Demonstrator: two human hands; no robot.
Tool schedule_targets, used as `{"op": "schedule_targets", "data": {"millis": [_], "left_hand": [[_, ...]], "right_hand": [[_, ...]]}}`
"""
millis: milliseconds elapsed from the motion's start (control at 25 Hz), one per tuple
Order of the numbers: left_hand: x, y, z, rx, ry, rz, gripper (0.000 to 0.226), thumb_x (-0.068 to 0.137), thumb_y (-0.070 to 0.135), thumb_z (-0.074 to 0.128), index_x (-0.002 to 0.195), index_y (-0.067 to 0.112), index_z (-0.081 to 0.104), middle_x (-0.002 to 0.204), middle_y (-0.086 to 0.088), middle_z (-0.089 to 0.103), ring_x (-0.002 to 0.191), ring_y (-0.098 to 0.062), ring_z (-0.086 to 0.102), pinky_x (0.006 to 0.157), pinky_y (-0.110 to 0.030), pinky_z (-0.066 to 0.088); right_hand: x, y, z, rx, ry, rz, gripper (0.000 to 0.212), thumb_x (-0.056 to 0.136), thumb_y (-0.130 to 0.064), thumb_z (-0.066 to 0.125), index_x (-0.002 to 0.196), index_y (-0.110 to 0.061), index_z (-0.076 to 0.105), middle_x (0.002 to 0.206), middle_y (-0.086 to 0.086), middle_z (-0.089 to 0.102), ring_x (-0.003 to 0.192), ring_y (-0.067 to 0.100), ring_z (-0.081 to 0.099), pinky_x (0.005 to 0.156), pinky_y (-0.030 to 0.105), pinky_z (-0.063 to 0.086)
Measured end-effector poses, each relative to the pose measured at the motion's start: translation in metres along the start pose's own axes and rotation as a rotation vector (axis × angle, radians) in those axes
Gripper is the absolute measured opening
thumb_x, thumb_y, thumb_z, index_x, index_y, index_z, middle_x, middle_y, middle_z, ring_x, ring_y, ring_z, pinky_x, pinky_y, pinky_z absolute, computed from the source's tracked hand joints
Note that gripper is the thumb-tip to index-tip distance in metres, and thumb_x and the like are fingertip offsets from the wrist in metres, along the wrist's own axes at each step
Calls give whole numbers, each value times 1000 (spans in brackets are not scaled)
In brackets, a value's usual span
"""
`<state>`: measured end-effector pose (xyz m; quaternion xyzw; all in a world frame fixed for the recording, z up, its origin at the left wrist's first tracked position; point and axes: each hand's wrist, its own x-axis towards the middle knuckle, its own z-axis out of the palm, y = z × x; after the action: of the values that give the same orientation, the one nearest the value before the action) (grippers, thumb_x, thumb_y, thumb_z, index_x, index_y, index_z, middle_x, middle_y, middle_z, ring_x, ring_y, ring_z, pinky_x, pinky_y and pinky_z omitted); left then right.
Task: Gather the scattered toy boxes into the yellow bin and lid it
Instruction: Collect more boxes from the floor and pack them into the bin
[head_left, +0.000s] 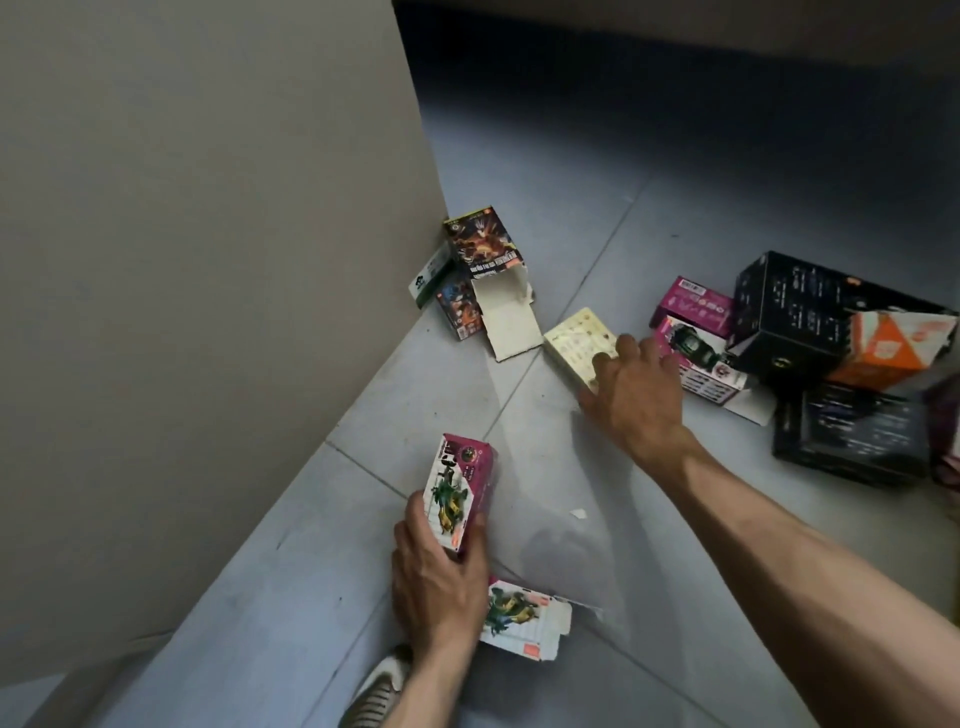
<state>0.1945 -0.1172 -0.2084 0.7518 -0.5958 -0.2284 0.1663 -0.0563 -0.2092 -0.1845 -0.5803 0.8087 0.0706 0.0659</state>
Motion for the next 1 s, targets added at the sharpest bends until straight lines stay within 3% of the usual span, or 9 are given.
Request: {"op": "schedule_targets", "data": {"millis": [160, 280, 360, 520, 640, 720, 840, 920, 1000], "left_hand": [[-33, -9, 6, 173, -69, 283, 70, 77, 44, 73, 136, 17, 50, 131, -11, 56, 111, -32, 58, 81, -44, 51], [-40, -3, 9, 153, -115, 207, 69, 79, 56, 64, 139, 25, 46, 126, -5, 57, 107, -29, 59, 77, -41, 50], [-37, 5, 11, 180, -98, 175, 70, 82, 66, 52, 139, 29, 39, 120, -2, 61, 103, -26, 58, 75, -38, 49], [-28, 11, 15, 196, -105, 80, 73, 84, 75, 40, 140, 29, 30, 115, -6, 65, 98, -26, 61, 76, -37, 50], [-27, 22, 21, 156, -52, -20, 70, 85, 72, 42, 136, 25, 33, 114, -11, 66, 99, -34, 63, 77, -41, 51], [-29, 34, 27, 79, -40, -129, 67, 85, 71, 43, 130, 23, 34, 112, -16, 67, 99, -38, 63, 75, -41, 46], [-49, 58, 41, -18, -122, -206, 62, 85, 70, 46, 124, 23, 36, 111, -14, 68, 98, -38, 63, 71, -37, 38], [-70, 74, 47, -103, -189, -162, 60, 85, 67, 51, 125, 24, 39, 112, -12, 68, 100, -37, 63, 72, -35, 36], [-83, 90, 43, -266, -180, -109, 57, 86, 62, 57, 126, 25, 43, 107, -6, 68, 100, -35, 64, 73, -33, 36]], "right_hand": [[5, 5, 5, 227, -184, -1, 74, 93, -47, 58, 154, -23, 24, 160, 16, 20, 143, 38, 25, 112, 48, 28], [-15, 7, 19, 310, -149, 15, 64, 88, -46, 64, 141, -23, 36, 135, 19, 43, 117, 37, 49, 89, 42, 43], [-37, 9, 23, 364, -174, 13, 61, 83, -46, 67, 132, -26, 37, 124, 14, 46, 99, 32, 54, 72, 37, 44], [-85, 30, 25, 766, -258, 191, 66, 74, -59, 66, 127, -33, 36, 108, -1, 48, 86, 22, 60, 63, 33, 48], [-135, 42, 19, 1386, -243, 598, 66, 62, -60, 66, 118, -32, 46, 107, -1, 64, 82, 20, 67, 69, 38, 57], [-175, 39, 31, 1657, -254, 774, 57, 68, -55, 67, 116, -28, 52, 101, 5, 70, 80, 20, 66, 66, 37, 56], [-227, 20, 45, 2015, -273, 818, 35, 88, -35, 64, 120, -25, 54, 100, 9, 74, 84, 25, 68, 70, 40, 56], [-236, 20, 41, 2201, -149, 865, 35, 92, -26, 61, 125, -21, 54, 104, 14, 72, 91, 30, 67, 88, 57, 55], [-230, 38, 19, 2290, 5, 818, 40, 90, -24, 63, 128, -19, 52, 106, 15, 69, 94, 29, 66, 97, 61, 49]]}}
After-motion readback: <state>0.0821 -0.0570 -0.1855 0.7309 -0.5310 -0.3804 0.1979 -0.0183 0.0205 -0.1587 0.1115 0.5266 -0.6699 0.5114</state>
